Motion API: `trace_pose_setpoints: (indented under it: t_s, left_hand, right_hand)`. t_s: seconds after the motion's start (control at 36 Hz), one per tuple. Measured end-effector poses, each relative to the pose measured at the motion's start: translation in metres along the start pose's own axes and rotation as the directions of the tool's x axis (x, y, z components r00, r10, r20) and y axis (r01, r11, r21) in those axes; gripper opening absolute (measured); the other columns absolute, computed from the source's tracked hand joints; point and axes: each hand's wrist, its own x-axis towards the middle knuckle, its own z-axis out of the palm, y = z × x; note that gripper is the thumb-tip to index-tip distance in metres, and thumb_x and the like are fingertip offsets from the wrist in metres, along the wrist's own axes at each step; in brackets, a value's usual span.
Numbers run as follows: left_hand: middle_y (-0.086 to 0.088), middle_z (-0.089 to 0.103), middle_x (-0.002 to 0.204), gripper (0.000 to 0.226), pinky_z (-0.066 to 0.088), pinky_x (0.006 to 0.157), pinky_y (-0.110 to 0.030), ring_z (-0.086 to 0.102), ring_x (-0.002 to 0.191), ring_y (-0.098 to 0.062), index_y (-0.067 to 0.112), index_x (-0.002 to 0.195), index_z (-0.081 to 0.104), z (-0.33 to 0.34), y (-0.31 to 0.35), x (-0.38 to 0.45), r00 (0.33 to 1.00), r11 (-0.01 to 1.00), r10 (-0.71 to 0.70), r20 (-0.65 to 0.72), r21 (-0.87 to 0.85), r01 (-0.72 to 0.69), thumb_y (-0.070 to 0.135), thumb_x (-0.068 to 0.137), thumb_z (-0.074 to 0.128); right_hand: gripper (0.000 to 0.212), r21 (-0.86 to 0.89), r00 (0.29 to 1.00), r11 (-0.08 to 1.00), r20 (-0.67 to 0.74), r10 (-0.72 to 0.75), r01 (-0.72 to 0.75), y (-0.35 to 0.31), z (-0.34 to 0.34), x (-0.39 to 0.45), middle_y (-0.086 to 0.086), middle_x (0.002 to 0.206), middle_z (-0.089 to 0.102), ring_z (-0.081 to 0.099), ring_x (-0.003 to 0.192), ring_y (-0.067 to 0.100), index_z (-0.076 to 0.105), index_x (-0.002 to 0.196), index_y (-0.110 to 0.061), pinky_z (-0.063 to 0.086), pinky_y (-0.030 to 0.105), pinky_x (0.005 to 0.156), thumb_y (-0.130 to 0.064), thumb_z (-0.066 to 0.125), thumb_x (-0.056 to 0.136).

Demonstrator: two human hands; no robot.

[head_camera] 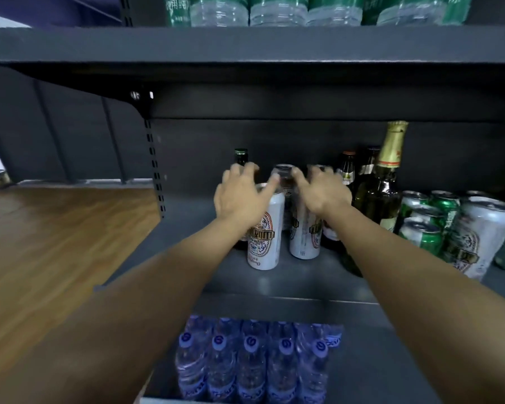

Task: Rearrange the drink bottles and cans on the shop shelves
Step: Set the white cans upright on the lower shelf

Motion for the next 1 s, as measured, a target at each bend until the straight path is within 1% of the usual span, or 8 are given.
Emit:
trace_pose_setpoints:
  t_s: [0.08,0.17,0.31,0.42,0.56,0.86,0.94,1.0]
  left_hand:
    - [-0.012,0.050,0.123,0.043,0.042,0.090,-0.043,0.045,0.118,-0.029,0.012,0.122,0.051,-0.004,-0.017,0.014,0.975,0.970,-0.179,-0.132,-0.189,0.153,0.045,0.095,0.044]
    - [-0.013,0.045,0.133,0.060,0.040,0.097,-0.042,0.042,0.124,-0.032,0.013,0.135,0.041,0.010,-0.045,0.028,0.938,0.895,-0.340,0.069,-0.281,0.346,0.049,0.088,0.054]
    - [-0.005,0.058,0.121,0.074,0.052,0.091,-0.043,0.061,0.104,-0.023,0.024,0.129,0.046,0.040,-0.062,0.034,0.843,0.690,-0.308,0.442,-0.506,0.518,0.048,0.064,0.074]
    - [-0.004,0.062,0.106,0.057,0.053,0.087,-0.044,0.061,0.096,-0.024,0.025,0.114,0.044,0.050,-0.060,0.034,0.860,0.737,-0.285,0.424,-0.476,0.479,0.022,0.067,0.075]
    - [-0.004,0.063,0.094,0.037,0.056,0.083,-0.046,0.063,0.088,-0.027,0.023,0.099,0.050,0.044,-0.065,0.040,0.875,0.743,-0.331,0.354,-0.473,0.473,0.016,0.067,0.066]
    - [0.002,0.058,0.098,0.046,0.047,0.081,-0.033,0.058,0.090,-0.022,0.023,0.103,0.048,0.004,-0.115,0.043,0.866,0.765,-0.419,0.272,-0.409,0.498,0.019,0.070,0.079]
    - [0.001,0.060,0.098,0.045,0.048,0.083,-0.034,0.059,0.092,-0.023,0.021,0.104,0.049,-0.002,-0.132,0.043,0.858,0.749,-0.442,0.263,-0.418,0.514,0.018,0.071,0.079]
    - [0.000,0.062,0.099,0.045,0.050,0.087,-0.039,0.061,0.093,-0.025,0.022,0.104,0.048,-0.002,-0.139,0.042,0.855,0.743,-0.447,0.265,-0.421,0.519,0.020,0.071,0.078]
  right_hand:
    - [0.056,0.088,0.969,0.985,-0.213,-0.126,0.147,-0.012,-0.009,-0.006,0.014,0.127,0.058,0.048,0.121,0.032,0.052,0.134,-0.019,0.040,0.041,0.095,-0.054,0.025,0.099]
    - [0.059,0.163,0.955,0.942,-0.007,-0.296,0.293,-0.029,-0.014,-0.009,0.004,0.118,0.065,0.055,0.113,0.025,0.055,0.126,-0.027,0.045,0.038,0.090,-0.068,0.031,0.091]
    - [0.083,-0.341,0.847,0.783,0.323,-0.421,0.520,-0.048,-0.012,-0.008,0.003,0.134,0.054,0.043,0.126,0.026,0.046,0.133,-0.025,0.031,0.040,0.099,-0.081,0.048,0.072]
    - [0.073,-0.326,0.838,0.782,0.340,-0.427,0.531,-0.055,-0.009,-0.003,0.003,0.127,0.056,0.051,0.118,0.025,0.046,0.133,-0.024,0.036,0.033,0.085,-0.066,0.063,0.076]
    - [0.069,-0.194,0.845,0.851,0.351,-0.405,0.488,-0.060,-0.004,0.005,0.003,0.130,0.054,0.051,0.119,0.024,0.046,0.135,-0.024,0.035,0.028,0.080,-0.053,0.070,0.077]
    - [0.063,-0.181,0.957,0.948,0.181,-0.228,0.261,-0.092,0.041,0.028,0.005,0.125,0.058,0.054,0.117,0.025,0.051,0.124,-0.014,0.038,0.030,0.076,-0.062,0.057,0.083]
    - [0.064,-0.217,0.962,0.949,0.203,-0.185,0.228,-0.102,0.048,0.036,0.007,0.137,0.050,0.049,0.124,0.027,0.043,0.135,-0.016,0.041,0.033,0.087,-0.061,0.044,0.091]
    - [0.076,-0.218,0.923,0.946,0.351,-0.155,0.242,-0.109,0.044,0.042,0.007,0.152,0.034,0.036,0.137,0.029,0.028,0.148,-0.019,0.036,0.040,0.104,-0.067,0.038,0.091]
